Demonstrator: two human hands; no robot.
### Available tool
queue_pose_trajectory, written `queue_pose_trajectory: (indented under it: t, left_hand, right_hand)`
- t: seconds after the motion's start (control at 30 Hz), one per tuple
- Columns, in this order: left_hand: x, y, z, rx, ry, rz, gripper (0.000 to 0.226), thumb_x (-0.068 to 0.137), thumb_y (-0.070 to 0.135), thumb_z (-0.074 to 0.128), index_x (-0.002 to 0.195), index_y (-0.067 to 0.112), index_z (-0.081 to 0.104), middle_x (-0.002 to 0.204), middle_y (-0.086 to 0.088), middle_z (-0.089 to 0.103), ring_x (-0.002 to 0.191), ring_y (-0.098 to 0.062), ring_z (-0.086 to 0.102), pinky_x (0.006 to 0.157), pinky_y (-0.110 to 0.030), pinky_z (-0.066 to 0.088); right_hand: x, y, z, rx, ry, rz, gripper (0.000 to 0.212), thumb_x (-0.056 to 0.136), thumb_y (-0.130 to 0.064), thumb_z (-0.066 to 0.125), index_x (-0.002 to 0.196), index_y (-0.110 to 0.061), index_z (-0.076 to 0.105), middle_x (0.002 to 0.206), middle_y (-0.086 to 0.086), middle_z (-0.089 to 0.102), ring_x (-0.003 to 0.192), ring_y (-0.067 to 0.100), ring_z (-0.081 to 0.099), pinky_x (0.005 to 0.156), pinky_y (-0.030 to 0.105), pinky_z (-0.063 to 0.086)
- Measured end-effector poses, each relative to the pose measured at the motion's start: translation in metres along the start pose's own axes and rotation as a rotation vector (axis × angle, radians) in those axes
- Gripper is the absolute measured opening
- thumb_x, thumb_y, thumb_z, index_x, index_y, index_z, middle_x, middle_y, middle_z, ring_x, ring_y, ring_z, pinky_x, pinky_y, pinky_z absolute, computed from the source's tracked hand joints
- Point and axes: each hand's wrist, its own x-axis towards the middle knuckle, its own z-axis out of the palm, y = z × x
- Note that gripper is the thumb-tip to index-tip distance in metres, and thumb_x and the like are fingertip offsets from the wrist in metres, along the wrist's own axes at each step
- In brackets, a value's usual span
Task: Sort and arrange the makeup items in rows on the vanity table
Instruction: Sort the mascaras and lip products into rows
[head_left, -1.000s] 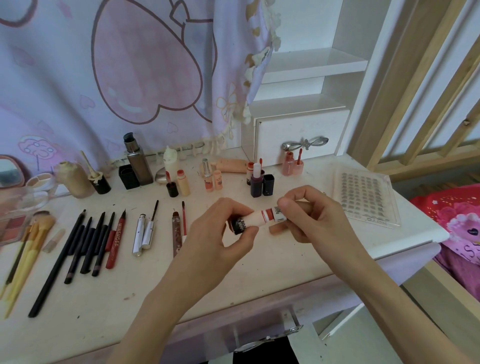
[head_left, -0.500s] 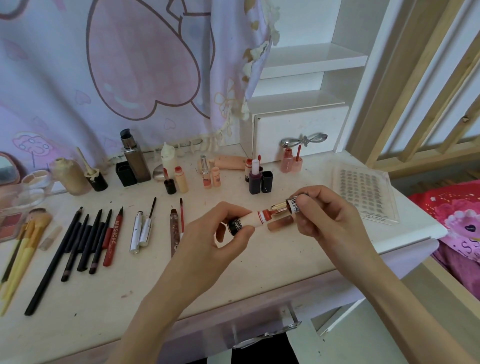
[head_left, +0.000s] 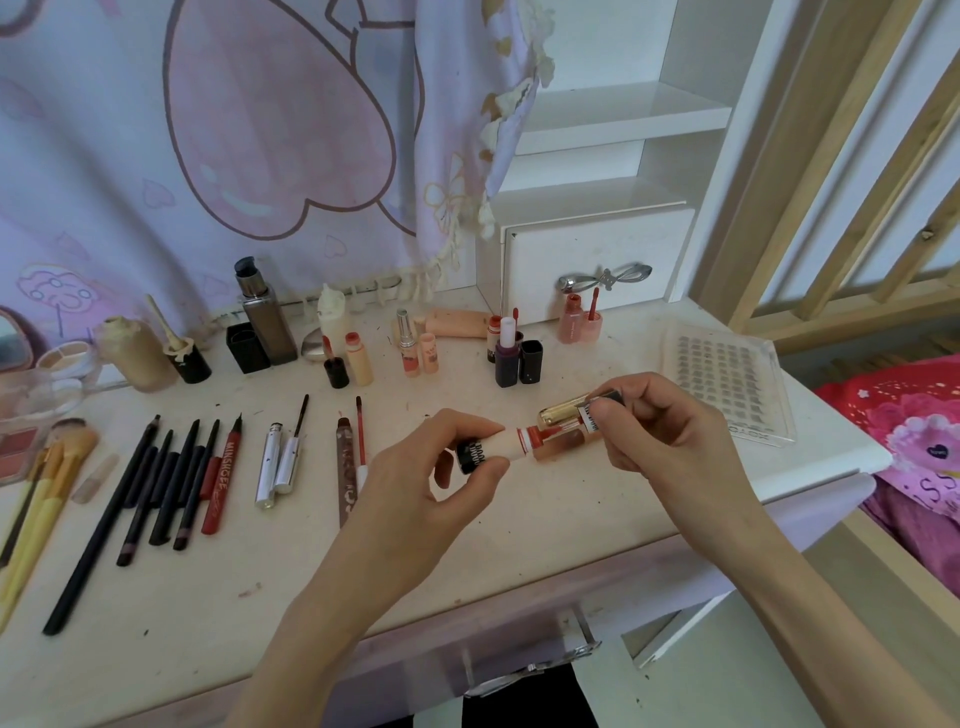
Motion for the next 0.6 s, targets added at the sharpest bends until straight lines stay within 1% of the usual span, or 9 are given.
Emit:
queue_pose_trajectory:
  t: [0.07, 0.13, 0.23, 0.3, 0.37, 0.47, 0.5, 0.53, 0.6]
  left_hand:
    - [-0.0006, 0.0001, 0.0013, -0.01, 0.003, -0.004, 0.014, 0.077, 0.043, 0.054, 0.091, 0.043, 0.055, 0.084, 0.021, 0.056, 0.072, -0.003, 0.048, 0.064, -0.01, 0.04]
    - [-0.0008, 0.0002, 0.0018, -0.01, 0.006, -0.008, 0.013, 0.077, 0.041, 0.055, 0.09, 0.042, 0.056, 0.084, 0.02, 0.056, 0.072, -0.002, 0.048, 0.064, -0.01, 0.039]
    - [-0.0006, 0.0006, 0.0013, 0.019, 0.017, -0.005, 0.015, 0.08, 0.032, 0.059, 0.09, 0.042, 0.054, 0.086, 0.021, 0.056, 0.072, -0.001, 0.047, 0.064, -0.01, 0.039]
    - [-0.0007, 0.0016, 0.0012, 0.044, 0.022, 0.001, 0.017, 0.08, 0.031, 0.059, 0.09, 0.043, 0.053, 0.086, 0.021, 0.055, 0.072, -0.002, 0.046, 0.064, -0.009, 0.038]
    - [-0.0006, 0.0027, 0.0016, 0.067, 0.022, 0.003, 0.018, 0.079, 0.032, 0.059, 0.09, 0.044, 0.052, 0.078, 0.02, 0.055, 0.072, -0.002, 0.046, 0.064, -0.007, 0.037]
    - [-0.0005, 0.0044, 0.0027, 0.111, 0.013, 0.016, 0.024, 0.081, 0.028, 0.06, 0.09, 0.046, 0.049, 0.074, 0.022, 0.052, 0.074, 0.001, 0.046, 0.065, -0.006, 0.037]
    - [-0.0006, 0.0048, 0.003, 0.126, 0.011, 0.023, 0.027, 0.082, 0.025, 0.062, 0.09, 0.047, 0.048, 0.074, 0.022, 0.051, 0.075, 0.003, 0.046, 0.066, -0.006, 0.037]
    - [-0.0008, 0.0054, 0.0033, 0.136, 0.011, 0.03, 0.03, 0.082, 0.023, 0.063, 0.09, 0.047, 0.047, 0.074, 0.022, 0.051, 0.075, 0.004, 0.046, 0.067, -0.006, 0.037]
    - [-0.0013, 0.0063, 0.0039, 0.153, 0.008, 0.038, 0.033, 0.082, 0.021, 0.063, 0.09, 0.048, 0.045, 0.074, 0.022, 0.05, 0.077, 0.006, 0.046, 0.068, -0.005, 0.036]
  right_hand:
    - [-0.0001, -0.0002, -0.0014, -0.018, 0.017, -0.004, 0.009, 0.079, -0.018, 0.07, 0.077, -0.013, 0.063, 0.051, -0.011, 0.051, 0.047, 0.005, 0.04, 0.05, 0.015, 0.033]
    - [0.0004, -0.0012, -0.0034, -0.028, 0.046, -0.009, 0.008, 0.075, -0.022, 0.069, 0.074, -0.016, 0.063, 0.052, -0.011, 0.05, 0.049, 0.007, 0.037, 0.05, 0.016, 0.033]
    - [0.0008, -0.0019, -0.0054, -0.041, 0.05, -0.04, 0.006, 0.078, -0.018, 0.068, 0.074, -0.017, 0.063, 0.052, -0.011, 0.052, 0.048, 0.003, 0.041, 0.051, 0.012, 0.034]
    - [0.0003, -0.0012, -0.0052, -0.04, 0.039, -0.047, 0.007, 0.078, -0.017, 0.066, 0.073, -0.02, 0.064, 0.053, -0.011, 0.053, 0.048, 0.003, 0.043, 0.051, 0.011, 0.034]
    - [0.0, -0.0005, -0.0039, -0.044, 0.03, -0.045, 0.011, 0.077, -0.018, 0.066, 0.069, -0.026, 0.065, 0.054, -0.01, 0.052, 0.049, 0.004, 0.042, 0.051, 0.012, 0.033]
    - [-0.0008, 0.0005, -0.0019, -0.05, 0.033, -0.045, 0.015, 0.08, -0.012, 0.069, 0.071, -0.021, 0.063, 0.054, -0.011, 0.052, 0.048, 0.003, 0.048, 0.051, 0.009, 0.034]
    - [-0.0011, 0.0004, -0.0012, -0.054, 0.033, -0.047, 0.011, 0.081, -0.012, 0.067, 0.073, -0.018, 0.063, 0.054, -0.011, 0.053, 0.048, 0.003, 0.049, 0.051, 0.009, 0.034]
    - [-0.0015, -0.0005, 0.0, -0.064, 0.031, -0.045, 0.007, 0.08, -0.017, 0.066, 0.074, -0.017, 0.063, 0.054, -0.011, 0.053, 0.049, 0.003, 0.048, 0.051, 0.01, 0.034]
    - [-0.0027, -0.0015, 0.0011, -0.085, 0.029, -0.047, 0.013, 0.072, -0.03, 0.065, 0.074, -0.018, 0.063, 0.055, -0.01, 0.054, 0.05, 0.003, 0.043, 0.051, 0.013, 0.035]
